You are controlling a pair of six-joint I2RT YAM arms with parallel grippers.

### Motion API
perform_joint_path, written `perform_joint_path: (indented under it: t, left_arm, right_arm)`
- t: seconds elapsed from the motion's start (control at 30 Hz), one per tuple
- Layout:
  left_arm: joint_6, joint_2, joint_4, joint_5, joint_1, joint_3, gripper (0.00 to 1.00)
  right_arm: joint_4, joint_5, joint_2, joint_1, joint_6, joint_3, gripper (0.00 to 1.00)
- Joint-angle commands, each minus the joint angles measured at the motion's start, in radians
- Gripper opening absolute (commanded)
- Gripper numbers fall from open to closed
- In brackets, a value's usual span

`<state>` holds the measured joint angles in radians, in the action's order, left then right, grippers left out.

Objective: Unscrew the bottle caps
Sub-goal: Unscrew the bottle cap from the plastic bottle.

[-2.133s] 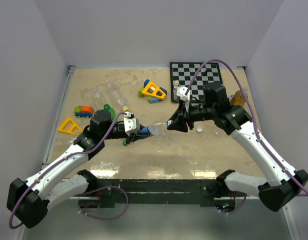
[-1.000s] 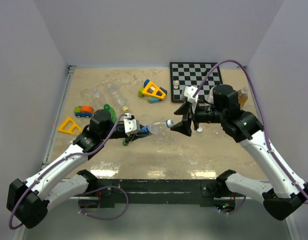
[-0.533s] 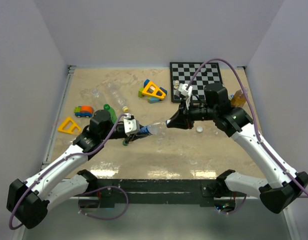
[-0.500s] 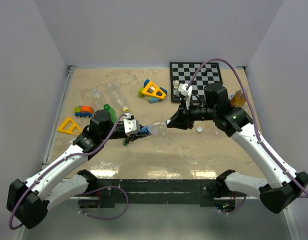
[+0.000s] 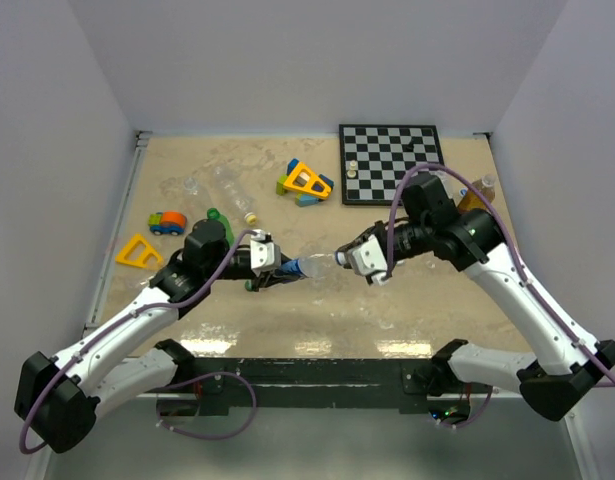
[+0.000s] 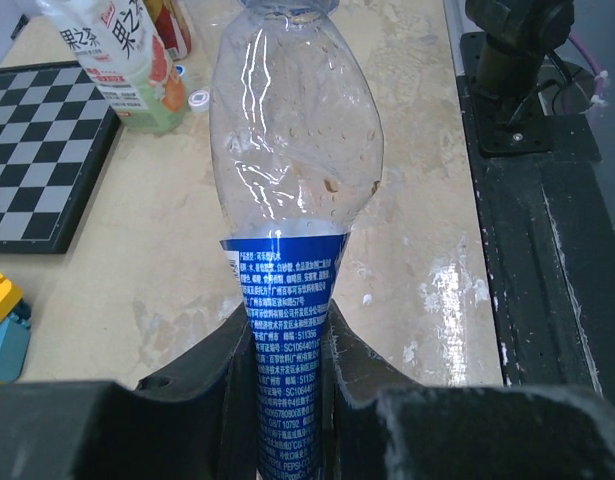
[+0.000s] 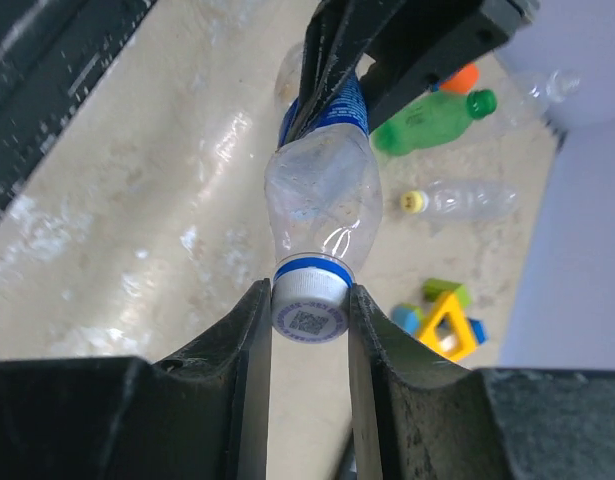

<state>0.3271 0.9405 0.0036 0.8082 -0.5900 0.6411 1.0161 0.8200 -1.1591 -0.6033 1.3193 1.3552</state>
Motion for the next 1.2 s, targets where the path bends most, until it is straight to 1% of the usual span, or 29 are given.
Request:
perform_joint_path:
  t: [0.0,0.07,0.1,0.13,0.2,0.23,0.27,0.3,0.33,0.37,0.4,0.47,0.5,0.53,0.57,0.6,0.7,0.77,0.87,0.97,1.07,1.1,1.17]
  left_arm:
    - [0.021,0.011,-0.001,0.026,0.01,0.025,0.0]
    - [0.021,0.006,-0.001,0.02,0.01,0.02,0.0]
    - [0.021,0.006,0.001,0.014,0.009,0.019,0.0]
    - [0.021,0.004,0.004,0.01,0.01,0.016,0.0]
    - [0.02,0.006,0.003,0.005,0.01,0.014,0.0]
    - [0.018,0.006,0.003,0.005,0.01,0.011,0.0]
    - [0.017,0.006,0.003,0.003,0.009,0.011,0.0]
    - [0.013,0.003,0.004,0.002,0.01,0.008,0.0]
    - [0.01,0.001,0.007,-0.001,0.01,0.008,0.0]
    - [0.009,0.0,0.01,-0.003,0.01,0.005,0.0]
    - [0.004,-0.003,0.013,-0.004,0.01,0.002,0.0]
    - [-0.003,-0.006,0.019,-0.012,0.01,-0.001,0.0]
    - [-0.01,-0.011,0.024,-0.017,0.01,-0.003,0.0]
    - [-0.013,-0.011,0.03,-0.02,0.01,-0.003,0.0]
    - [-0.017,-0.012,0.035,-0.021,0.009,-0.006,0.0]
    - [-0.02,-0.012,0.035,-0.024,0.01,-0.006,0.0]
    - [-0.026,-0.012,0.039,-0.03,0.009,-0.008,0.0]
    - [-0.028,-0.012,0.041,-0.03,0.01,-0.006,0.0]
    - [-0.03,-0.012,0.044,-0.033,0.01,-0.008,0.0]
    - [-0.03,-0.012,0.045,-0.035,0.01,-0.011,0.0]
    - [-0.03,-0.015,0.044,-0.038,0.009,-0.009,0.0]
    - [-0.028,-0.014,0.044,-0.037,0.009,-0.011,0.0]
    - [-0.028,-0.012,0.042,-0.038,0.009,-0.012,0.0]
  right_arm:
    - [0.014,-0.085,0.025,-0.024,0.321,-0.01,0.0]
    - [-0.02,-0.043,0.026,-0.024,0.243,-0.014,0.01]
    - [-0.055,-0.023,0.027,-0.024,0.169,-0.018,0.1]
    - [-0.089,-0.009,0.036,-0.024,0.07,-0.022,0.22]
    - [-0.149,-0.008,0.05,-0.023,-0.155,-0.021,0.5]
    - [-0.178,-0.01,0.062,-0.021,-0.232,-0.018,0.59]
    - [-0.174,-0.004,0.07,-0.015,-0.288,-0.011,0.65]
    - [-0.159,0.028,0.085,0.0,-0.323,-0.01,0.76]
    - [-0.168,0.05,0.097,0.014,-0.389,-0.007,0.84]
    - [-0.188,0.056,0.116,0.022,-0.457,-0.01,0.87]
    - [-0.197,0.056,0.127,0.03,-0.518,-0.014,0.87]
    - [-0.255,0.03,0.145,0.046,-0.7,-0.031,0.88]
    - [-0.305,0.013,0.159,0.062,-0.821,-0.056,0.93]
    - [-0.377,-0.028,0.168,0.068,-0.968,-0.088,0.96]
    - [-0.448,-0.1,0.182,0.069,-1.146,-0.126,0.96]
    - [-0.473,-0.143,0.185,0.073,-1.233,-0.149,0.95]
    - [-0.487,-0.163,0.177,0.083,-1.305,-0.192,0.94]
    - [-0.49,-0.18,0.167,0.083,-1.313,-0.209,0.92]
    - [-0.485,-0.16,0.138,0.083,-1.313,-0.215,0.89]
    - [-0.485,-0.128,0.11,0.083,-1.312,-0.219,0.82]
    - [-0.473,-0.096,0.09,0.085,-1.301,-0.205,0.7]
    - [-0.473,-0.088,0.088,0.083,-1.298,-0.203,0.68]
    - [-0.473,-0.079,0.09,0.085,-1.295,-0.199,0.68]
